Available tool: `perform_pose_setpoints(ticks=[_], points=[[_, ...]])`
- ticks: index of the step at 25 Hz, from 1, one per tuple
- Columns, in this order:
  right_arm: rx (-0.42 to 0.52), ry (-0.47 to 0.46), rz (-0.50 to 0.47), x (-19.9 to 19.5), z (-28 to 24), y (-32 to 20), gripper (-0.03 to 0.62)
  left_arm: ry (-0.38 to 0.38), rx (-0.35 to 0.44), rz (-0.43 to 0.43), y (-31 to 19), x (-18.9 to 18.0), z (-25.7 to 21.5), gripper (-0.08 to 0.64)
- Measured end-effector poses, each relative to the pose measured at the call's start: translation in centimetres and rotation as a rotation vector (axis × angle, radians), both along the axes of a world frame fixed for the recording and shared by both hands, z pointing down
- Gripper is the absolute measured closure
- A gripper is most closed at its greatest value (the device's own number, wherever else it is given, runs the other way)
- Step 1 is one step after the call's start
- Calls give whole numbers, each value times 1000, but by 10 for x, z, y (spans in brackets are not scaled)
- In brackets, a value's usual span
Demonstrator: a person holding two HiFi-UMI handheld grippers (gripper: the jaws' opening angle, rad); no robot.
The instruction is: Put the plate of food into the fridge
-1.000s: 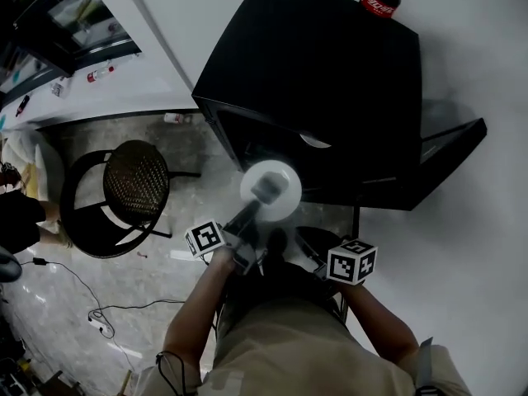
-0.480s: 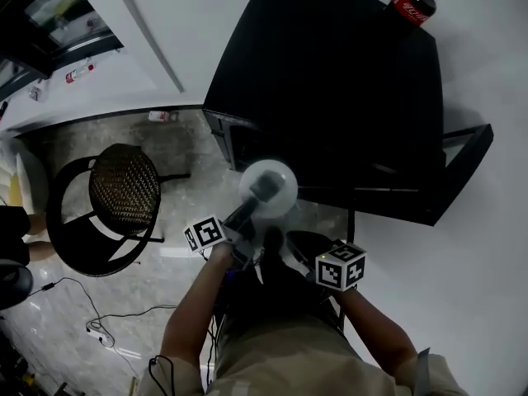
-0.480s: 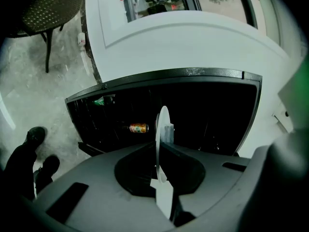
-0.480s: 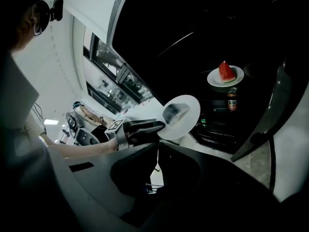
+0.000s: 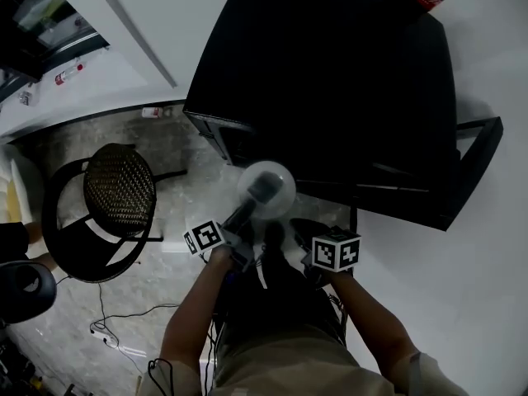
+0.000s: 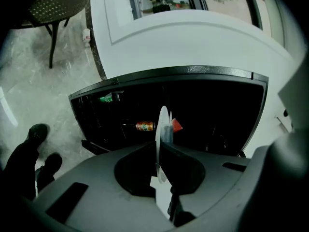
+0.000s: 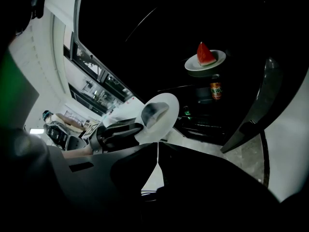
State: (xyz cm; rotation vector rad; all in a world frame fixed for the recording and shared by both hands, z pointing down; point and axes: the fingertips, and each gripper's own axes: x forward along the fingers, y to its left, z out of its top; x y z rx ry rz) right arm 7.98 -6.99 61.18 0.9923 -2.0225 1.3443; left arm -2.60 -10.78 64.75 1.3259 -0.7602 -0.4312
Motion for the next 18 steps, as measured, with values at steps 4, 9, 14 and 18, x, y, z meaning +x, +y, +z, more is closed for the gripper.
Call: perform_pose_setpoints(ticks=[4,9,14,18], points=[[-48,-30,42,-1,18,3,568,3,5,-12,0,4,8,545],[-94,-115,162,-3,34,1,566,1,8,-11,-1,6,20,546],[-112,-103,193,-3,52,3,460,-6,6,-18,3,5,28,546],[-131,-159,250,-3,58,-2,459,-4,5,-14,8,10,32,546]])
